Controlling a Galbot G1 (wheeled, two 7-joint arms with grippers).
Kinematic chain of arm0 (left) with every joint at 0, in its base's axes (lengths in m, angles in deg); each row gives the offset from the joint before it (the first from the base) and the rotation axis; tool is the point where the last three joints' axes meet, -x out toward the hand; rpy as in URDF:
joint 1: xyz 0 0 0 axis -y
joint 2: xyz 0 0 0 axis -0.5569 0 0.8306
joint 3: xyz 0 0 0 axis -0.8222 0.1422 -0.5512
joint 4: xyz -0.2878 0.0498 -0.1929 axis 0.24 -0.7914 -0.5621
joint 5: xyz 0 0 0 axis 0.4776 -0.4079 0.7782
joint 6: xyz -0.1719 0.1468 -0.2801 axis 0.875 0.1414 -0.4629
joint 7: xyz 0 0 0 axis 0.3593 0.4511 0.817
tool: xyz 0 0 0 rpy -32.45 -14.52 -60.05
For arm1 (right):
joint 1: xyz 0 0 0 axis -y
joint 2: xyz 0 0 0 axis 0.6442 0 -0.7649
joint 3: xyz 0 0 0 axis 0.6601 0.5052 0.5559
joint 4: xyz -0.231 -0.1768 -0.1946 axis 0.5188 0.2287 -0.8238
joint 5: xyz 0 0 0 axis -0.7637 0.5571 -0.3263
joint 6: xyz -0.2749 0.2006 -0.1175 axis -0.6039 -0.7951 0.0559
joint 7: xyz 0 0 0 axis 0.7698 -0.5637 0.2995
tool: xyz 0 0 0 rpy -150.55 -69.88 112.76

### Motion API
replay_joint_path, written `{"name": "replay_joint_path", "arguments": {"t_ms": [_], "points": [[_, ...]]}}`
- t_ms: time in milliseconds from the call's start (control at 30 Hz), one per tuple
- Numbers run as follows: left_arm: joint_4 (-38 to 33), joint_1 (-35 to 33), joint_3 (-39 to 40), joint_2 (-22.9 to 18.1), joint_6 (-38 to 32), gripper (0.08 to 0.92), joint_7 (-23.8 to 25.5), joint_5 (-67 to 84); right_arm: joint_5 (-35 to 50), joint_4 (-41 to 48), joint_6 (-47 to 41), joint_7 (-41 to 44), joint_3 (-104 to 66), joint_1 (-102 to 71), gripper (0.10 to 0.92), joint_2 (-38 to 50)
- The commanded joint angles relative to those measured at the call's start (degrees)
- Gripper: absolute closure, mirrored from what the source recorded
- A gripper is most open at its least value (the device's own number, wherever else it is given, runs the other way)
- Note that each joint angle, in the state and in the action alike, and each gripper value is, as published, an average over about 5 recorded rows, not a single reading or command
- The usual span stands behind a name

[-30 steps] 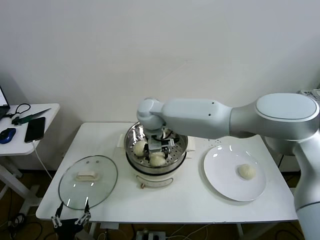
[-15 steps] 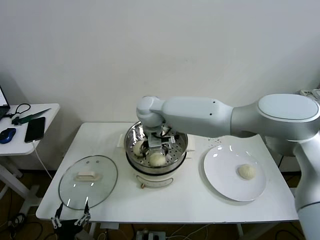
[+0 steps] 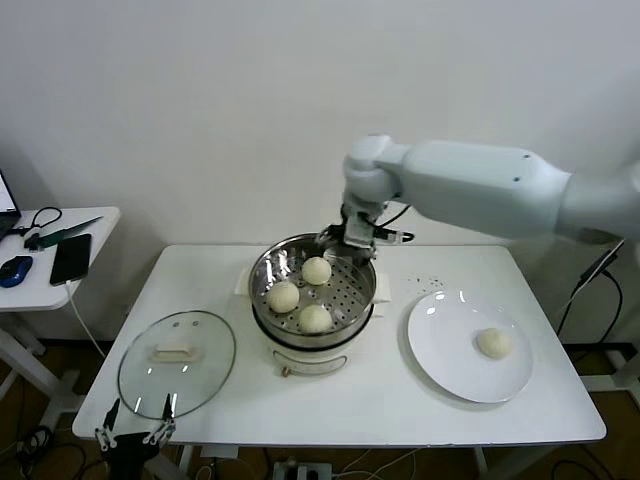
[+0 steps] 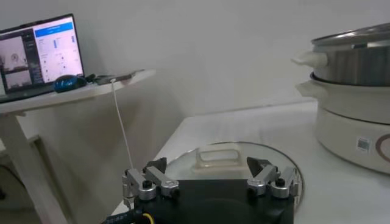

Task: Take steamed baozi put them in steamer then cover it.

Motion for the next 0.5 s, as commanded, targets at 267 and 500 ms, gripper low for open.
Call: {"name": "replay_joint_path", "arguments": {"t_ms": [267, 500], "points": [[-0.76, -0.14, 0.39, 0.11, -0.31, 0.177, 0.16, 0.18, 12.30, -1.09, -30.26, 3.50, -3.48, -11.39, 0.203, 29.61], [-1.28, -1.21, 0.40, -0.08, -0.54, 0.177, 0.26, 0.44, -0.58, 2.13, -25.84, 6.56, -19.16, -30.72, 0.203, 35.25]]}}
